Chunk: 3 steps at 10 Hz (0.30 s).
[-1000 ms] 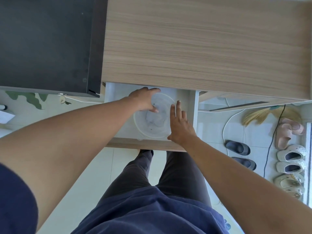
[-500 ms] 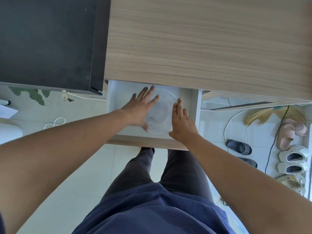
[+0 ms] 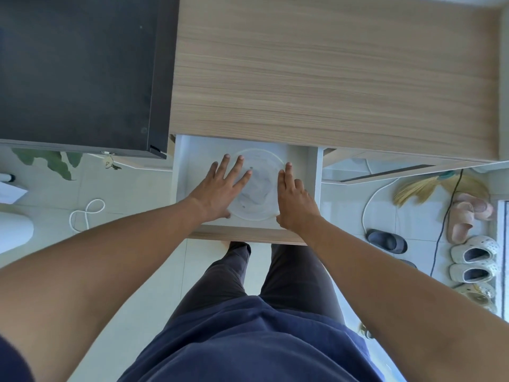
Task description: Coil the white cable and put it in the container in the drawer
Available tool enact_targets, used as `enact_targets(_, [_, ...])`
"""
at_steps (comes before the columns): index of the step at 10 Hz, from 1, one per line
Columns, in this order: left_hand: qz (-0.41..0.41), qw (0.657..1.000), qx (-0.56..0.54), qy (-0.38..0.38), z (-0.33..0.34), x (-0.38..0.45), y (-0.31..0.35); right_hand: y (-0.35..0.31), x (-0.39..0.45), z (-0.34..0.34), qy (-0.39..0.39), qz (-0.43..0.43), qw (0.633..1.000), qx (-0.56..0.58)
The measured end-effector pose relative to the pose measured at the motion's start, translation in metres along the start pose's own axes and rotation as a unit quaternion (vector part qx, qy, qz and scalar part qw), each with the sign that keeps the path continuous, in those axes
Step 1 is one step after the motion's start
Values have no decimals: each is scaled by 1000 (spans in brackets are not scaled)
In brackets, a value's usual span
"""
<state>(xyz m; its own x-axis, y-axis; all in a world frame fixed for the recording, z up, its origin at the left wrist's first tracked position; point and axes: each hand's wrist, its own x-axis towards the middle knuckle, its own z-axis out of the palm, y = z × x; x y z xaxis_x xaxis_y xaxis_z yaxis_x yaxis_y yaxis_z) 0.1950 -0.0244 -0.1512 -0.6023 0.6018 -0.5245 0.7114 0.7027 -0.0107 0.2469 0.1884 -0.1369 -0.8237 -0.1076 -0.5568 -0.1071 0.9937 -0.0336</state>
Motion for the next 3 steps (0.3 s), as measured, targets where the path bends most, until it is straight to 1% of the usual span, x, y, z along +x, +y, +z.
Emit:
enact_targets(1, [-2,998,-58,-3,-14,-12,-6,10,-4,-21,-35,-32,999,21])
enact_targets(2, [-38,982,-184,27,-42,-20,-17,22,-3,-52,-37,-40,997,47])
enact_targets(3, [-55,961,-271,28,-74,-23,-27,32,-1,-83,-26,-12,998,59])
